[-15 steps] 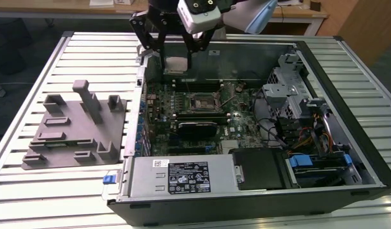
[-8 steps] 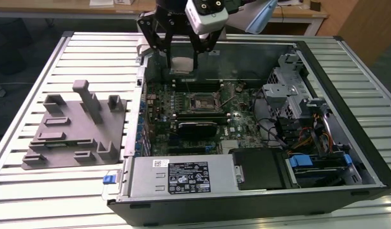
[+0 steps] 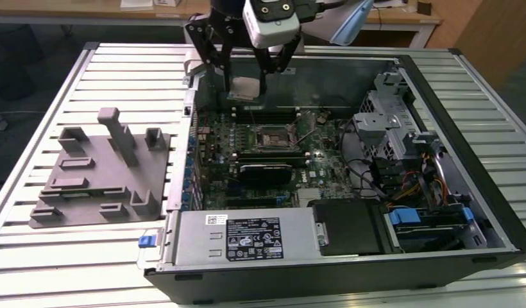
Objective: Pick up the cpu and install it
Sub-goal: 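Place the cpu into insertion slot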
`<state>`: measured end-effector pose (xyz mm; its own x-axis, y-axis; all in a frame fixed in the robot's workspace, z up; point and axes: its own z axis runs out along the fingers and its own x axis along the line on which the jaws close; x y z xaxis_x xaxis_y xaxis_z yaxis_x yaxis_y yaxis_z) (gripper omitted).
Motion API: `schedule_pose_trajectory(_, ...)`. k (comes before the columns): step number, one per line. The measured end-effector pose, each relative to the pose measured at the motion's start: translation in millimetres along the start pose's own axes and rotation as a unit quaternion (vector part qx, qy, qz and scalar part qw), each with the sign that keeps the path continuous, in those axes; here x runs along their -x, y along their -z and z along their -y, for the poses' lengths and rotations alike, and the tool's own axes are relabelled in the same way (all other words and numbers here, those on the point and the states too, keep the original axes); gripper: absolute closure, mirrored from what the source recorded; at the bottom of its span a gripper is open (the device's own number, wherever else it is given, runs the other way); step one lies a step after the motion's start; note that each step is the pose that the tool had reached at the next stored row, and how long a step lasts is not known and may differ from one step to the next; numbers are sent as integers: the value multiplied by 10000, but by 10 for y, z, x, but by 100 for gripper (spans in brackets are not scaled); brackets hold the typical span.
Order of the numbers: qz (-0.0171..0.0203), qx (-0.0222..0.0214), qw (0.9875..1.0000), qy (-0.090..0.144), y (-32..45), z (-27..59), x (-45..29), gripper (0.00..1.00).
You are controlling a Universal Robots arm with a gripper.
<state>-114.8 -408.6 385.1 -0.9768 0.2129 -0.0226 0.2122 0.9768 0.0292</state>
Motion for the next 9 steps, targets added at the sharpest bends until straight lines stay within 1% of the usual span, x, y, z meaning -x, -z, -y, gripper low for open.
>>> schedule_pose_trajectory(5, 10, -7, 9995, -319, -3, 0, 0, 47)
schedule_pose_trajectory(9, 17, -13, 9983, -581, -4, 0, 0, 47)
